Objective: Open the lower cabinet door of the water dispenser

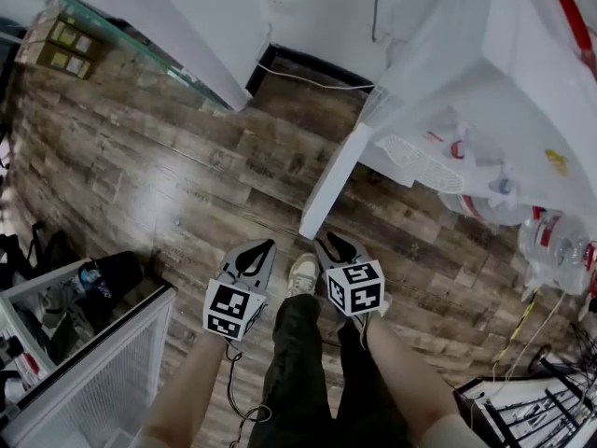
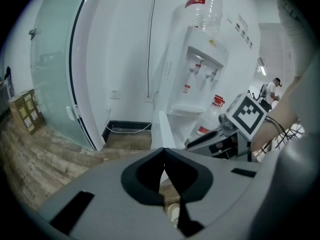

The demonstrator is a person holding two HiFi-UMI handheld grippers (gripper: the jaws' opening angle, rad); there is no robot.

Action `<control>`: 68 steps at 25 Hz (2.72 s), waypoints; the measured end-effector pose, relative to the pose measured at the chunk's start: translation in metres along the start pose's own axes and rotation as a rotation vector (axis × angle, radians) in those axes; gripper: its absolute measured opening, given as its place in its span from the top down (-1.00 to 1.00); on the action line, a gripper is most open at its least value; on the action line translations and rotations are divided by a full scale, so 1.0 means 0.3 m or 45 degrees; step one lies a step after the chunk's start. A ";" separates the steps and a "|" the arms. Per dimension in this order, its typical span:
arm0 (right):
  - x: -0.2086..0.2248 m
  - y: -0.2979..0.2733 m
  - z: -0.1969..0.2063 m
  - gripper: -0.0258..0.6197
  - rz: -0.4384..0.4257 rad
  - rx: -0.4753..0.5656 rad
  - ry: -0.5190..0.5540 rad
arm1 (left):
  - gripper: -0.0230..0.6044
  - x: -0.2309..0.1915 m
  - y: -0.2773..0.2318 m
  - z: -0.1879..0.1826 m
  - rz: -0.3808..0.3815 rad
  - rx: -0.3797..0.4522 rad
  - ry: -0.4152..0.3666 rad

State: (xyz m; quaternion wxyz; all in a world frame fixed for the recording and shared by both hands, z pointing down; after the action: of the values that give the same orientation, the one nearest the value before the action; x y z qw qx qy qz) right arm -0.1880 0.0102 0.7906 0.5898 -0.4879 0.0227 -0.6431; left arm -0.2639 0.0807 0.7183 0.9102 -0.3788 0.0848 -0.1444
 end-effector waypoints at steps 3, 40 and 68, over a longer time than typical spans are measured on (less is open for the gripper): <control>-0.015 0.084 -0.056 0.76 0.004 0.011 0.018 | 0.91 0.017 0.035 -0.068 0.011 0.006 -0.002; -0.500 1.707 -0.840 0.90 0.317 0.674 0.315 | 0.91 0.696 0.730 -1.321 0.227 0.453 -0.305; -1.172 2.486 -1.021 0.90 0.564 1.010 0.855 | 0.91 0.933 1.503 -1.857 0.206 1.110 -0.538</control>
State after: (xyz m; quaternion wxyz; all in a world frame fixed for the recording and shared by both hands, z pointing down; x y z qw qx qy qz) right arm 0.1006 -0.1088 -0.0318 0.8093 0.0190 0.0676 -0.5832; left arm -0.0570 -0.0788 -0.0055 0.9896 0.0244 -0.1410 -0.0151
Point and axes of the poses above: the fingertips, and each gripper's own axes: y backward along the fingers, x to its right, z out of its underside, the point moved 1 cm from there along y, backward along the fingers, and after that the axes turned 12 degrees about -z, right-handed, at the moved point
